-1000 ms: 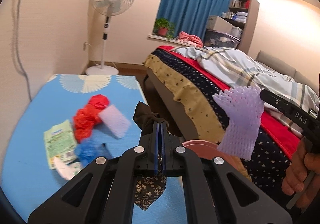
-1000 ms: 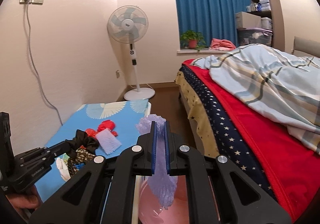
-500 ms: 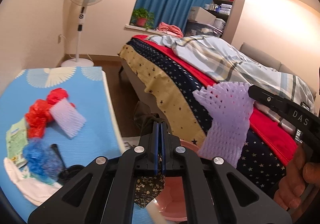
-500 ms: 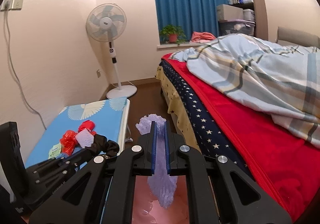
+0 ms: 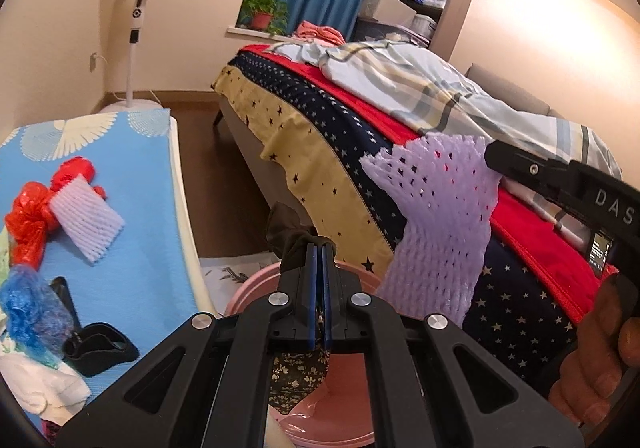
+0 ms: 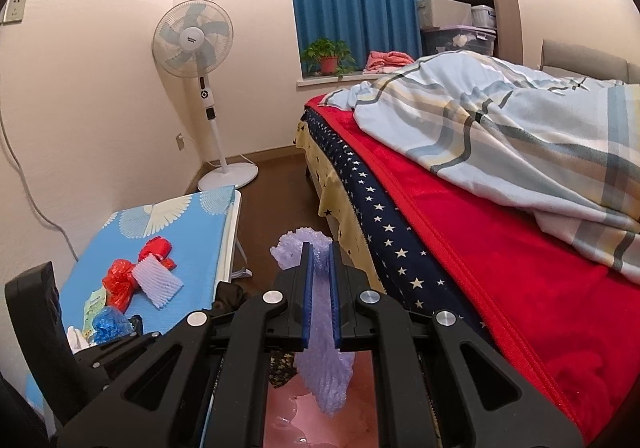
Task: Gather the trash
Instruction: 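Carry the floral cloth in left tool while right tool carries the mesh net to the pink bin, then open left tool over the pink bin while right tool opens to drop the mesh net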
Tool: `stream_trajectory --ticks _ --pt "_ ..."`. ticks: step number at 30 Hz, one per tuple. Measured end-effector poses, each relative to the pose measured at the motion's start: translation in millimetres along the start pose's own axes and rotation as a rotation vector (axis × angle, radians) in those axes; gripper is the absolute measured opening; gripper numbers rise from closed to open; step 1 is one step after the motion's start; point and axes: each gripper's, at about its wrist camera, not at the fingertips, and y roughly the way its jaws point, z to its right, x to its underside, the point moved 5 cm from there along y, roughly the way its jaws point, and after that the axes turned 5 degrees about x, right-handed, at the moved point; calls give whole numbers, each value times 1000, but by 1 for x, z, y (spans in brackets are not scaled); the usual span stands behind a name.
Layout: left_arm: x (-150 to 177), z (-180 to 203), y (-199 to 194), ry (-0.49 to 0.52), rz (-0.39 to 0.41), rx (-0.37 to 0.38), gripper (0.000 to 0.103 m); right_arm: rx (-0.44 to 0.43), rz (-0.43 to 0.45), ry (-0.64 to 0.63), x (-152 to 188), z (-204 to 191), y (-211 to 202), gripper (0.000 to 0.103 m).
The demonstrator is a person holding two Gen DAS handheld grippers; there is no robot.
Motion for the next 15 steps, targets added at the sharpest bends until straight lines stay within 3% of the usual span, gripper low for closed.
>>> stream_trajectory --ticks 6,8,9,11,15 --pt "5 1 4 -1 -20 14 3 -1 -16 17 2 3 3 12" --pt "5 0 4 -3 -23 13 12 5 -28 25 3 5 5 14" --pt "5 0 4 -3 -23 10 22 6 -30 30 3 6 6 21" --pt "4 -2 2 -7 -20 6 30 14 -31 46 3 9 6 35" --pt "2 -5 -6 -5 -7 -3 30 16 -23 45 3 8 4 38"
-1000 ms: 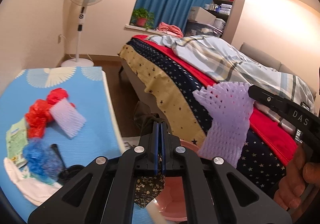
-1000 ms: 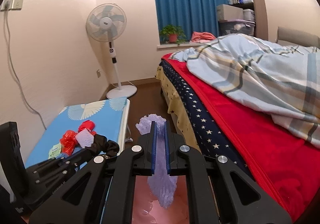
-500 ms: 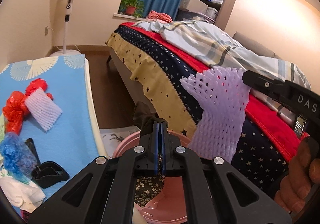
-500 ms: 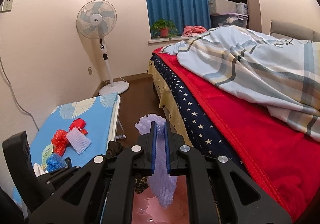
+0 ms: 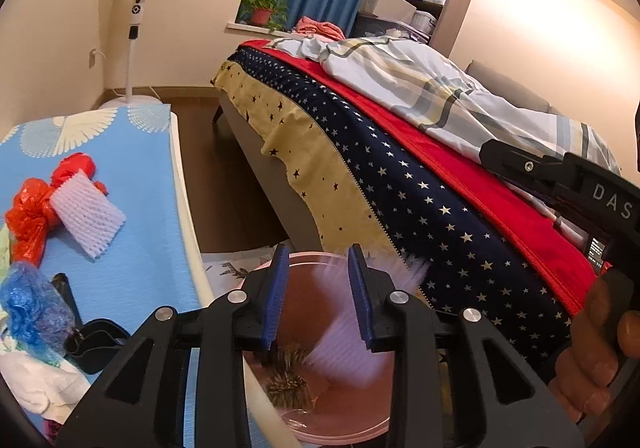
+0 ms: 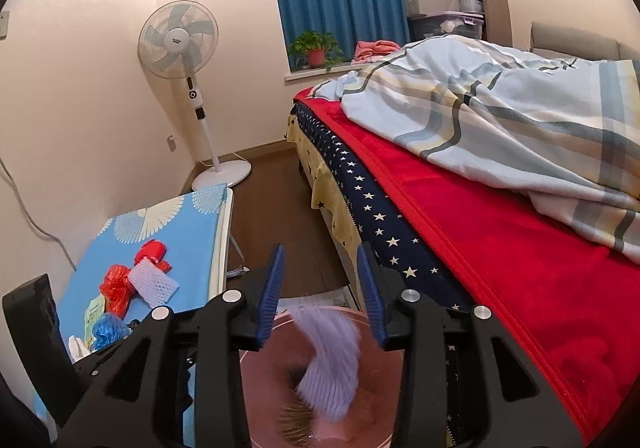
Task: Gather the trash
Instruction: 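Open left tool over the pink bin while right tool opens to drop the mesh net, then move left tool to the blue plastic bag while right tool approaches the pink bubble wrap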
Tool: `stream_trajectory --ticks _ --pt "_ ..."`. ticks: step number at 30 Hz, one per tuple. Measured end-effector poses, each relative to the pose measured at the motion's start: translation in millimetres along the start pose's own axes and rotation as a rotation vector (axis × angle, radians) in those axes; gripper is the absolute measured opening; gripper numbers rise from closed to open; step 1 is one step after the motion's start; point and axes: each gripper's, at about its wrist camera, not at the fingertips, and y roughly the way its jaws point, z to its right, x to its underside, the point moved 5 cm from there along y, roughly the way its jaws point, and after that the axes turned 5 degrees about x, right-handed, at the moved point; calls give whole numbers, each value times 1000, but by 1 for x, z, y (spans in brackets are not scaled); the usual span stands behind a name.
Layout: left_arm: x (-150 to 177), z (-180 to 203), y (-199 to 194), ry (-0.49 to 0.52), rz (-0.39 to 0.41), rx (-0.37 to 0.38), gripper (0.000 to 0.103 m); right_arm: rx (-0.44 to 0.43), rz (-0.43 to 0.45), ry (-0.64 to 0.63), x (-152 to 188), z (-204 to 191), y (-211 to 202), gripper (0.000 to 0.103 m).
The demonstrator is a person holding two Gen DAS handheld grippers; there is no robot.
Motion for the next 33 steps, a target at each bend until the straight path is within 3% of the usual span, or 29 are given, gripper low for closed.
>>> stream_trajectory --ticks 17,23,33 --pt "-11 -25 -56 -11 82 -58 30 -92 52 -52 1 -29 -16 38" --pt "-10 -57 -84 -49 108 -139 29 -142 37 -38 6 -44 -11 38" --pt "1 -126 -113 -126 107 -336 29 -240 47 -68 13 -88 -3 37"
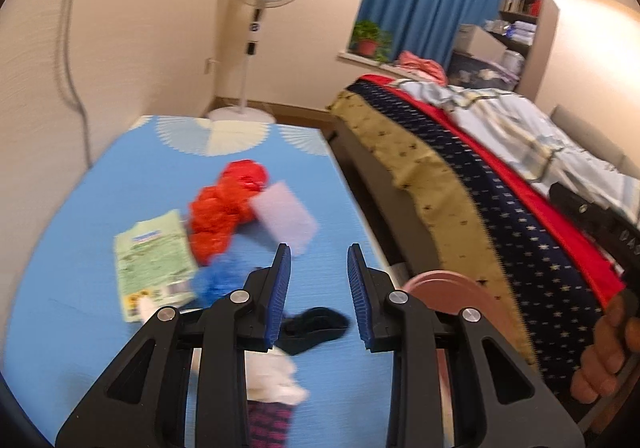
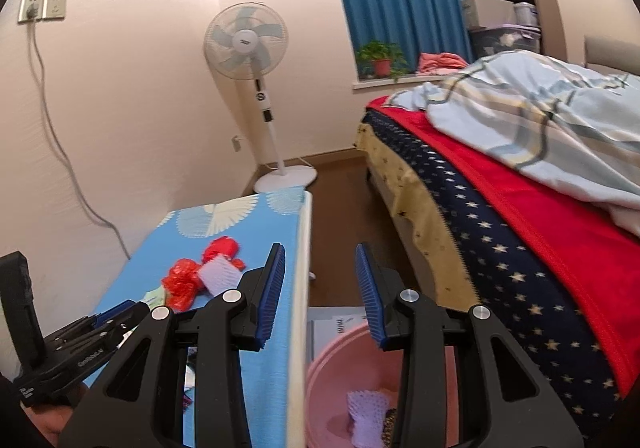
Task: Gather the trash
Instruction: 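Move left tool to the blue plastic bag while right tool approaches the pink bubble wrap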
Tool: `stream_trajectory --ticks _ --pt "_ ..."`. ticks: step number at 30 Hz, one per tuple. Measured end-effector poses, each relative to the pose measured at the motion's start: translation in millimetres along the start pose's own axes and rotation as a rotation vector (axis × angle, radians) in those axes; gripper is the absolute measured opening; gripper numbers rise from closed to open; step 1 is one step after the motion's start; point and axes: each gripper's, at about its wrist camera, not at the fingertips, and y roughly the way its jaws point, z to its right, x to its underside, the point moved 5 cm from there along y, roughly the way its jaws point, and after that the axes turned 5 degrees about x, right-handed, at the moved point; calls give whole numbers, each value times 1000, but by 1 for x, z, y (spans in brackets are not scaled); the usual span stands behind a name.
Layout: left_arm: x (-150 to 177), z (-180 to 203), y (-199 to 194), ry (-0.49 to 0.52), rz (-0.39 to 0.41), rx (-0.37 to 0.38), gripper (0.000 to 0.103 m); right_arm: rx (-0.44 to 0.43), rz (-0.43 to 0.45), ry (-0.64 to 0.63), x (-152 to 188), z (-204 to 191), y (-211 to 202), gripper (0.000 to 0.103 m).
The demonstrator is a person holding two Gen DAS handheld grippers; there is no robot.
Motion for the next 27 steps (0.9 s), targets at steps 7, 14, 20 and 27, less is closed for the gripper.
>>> stream_trajectory --ticks 7,14,20,27 --pt "4 -29 11 9 -30 -94 29 -81 -13 -18 5 -34 30 36" --pt "16 -55 34 -35 -97 -154 30 -127 -52 -20 17 -57 61 36" --pt "25 -72 53 -89 -156 -159 30 -162 -116 1 34 -73 94 36" --pt "30 -73 64 -95 -183 -146 30 -194 -163 -23 47 -94 126 37"
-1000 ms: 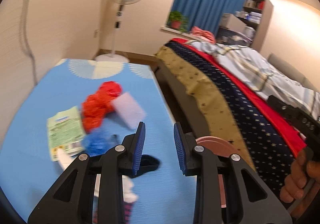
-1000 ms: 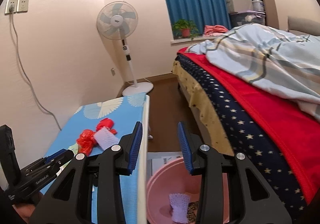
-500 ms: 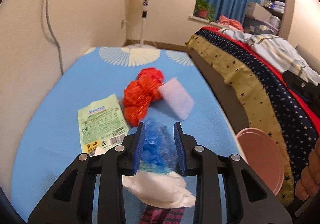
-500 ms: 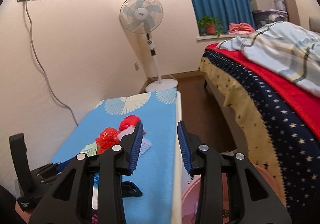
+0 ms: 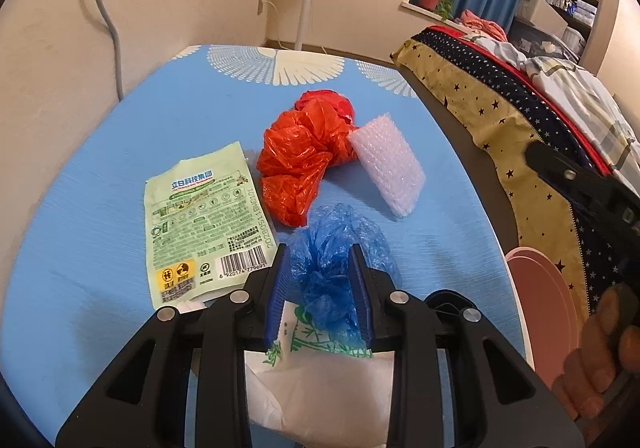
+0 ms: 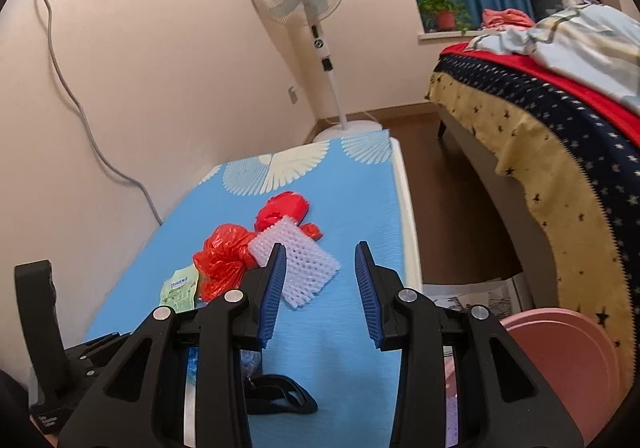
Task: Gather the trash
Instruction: 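Move left tool to the blue plastic bag while right tool approaches the pink bubble wrap, then close left tool on the blue plastic bag while right tool grasps the pink bubble wrap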
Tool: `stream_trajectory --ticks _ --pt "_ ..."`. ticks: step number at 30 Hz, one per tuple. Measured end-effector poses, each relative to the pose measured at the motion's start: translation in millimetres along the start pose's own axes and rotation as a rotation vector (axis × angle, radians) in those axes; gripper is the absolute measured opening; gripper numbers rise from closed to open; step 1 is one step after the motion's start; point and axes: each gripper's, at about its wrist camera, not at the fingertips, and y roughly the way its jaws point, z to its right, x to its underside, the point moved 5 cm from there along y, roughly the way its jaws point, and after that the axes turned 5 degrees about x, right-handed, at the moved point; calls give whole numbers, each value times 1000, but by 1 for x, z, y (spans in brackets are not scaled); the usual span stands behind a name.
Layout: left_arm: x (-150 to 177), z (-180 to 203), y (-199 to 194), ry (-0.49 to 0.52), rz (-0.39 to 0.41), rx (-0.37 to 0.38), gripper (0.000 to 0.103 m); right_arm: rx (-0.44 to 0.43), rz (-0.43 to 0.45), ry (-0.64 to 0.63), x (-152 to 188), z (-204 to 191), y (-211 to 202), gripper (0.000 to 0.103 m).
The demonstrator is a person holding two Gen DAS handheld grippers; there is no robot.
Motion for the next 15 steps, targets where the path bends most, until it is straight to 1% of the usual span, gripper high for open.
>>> stream_trajectory --ticks 7,9,10,12,13,14,15 --pt "-1 3 6 6 -12 26 30 -28 -72 12 3 -4 45 38" --pt "-1 2 8 2 -18 32 29 -35 -95 0 3 -6 57 41" --pt "-1 2 8 1 -20 37 28 -40 -113 -7 3 -7 66 45" --pt "-2 2 10 0 -25 45 15 -63 -143 -17 2 -11 81 51" --pt "-4 1 10 -1 -24 46 11 -69 -156 -27 2 -13 87 55" --pt "-4 0 10 -3 -22 48 5 -71 -164 -36 2 -14 91 56" --pt "-4 -1 9 -8 -22 50 2 -73 -175 -47 2 -15 96 58"
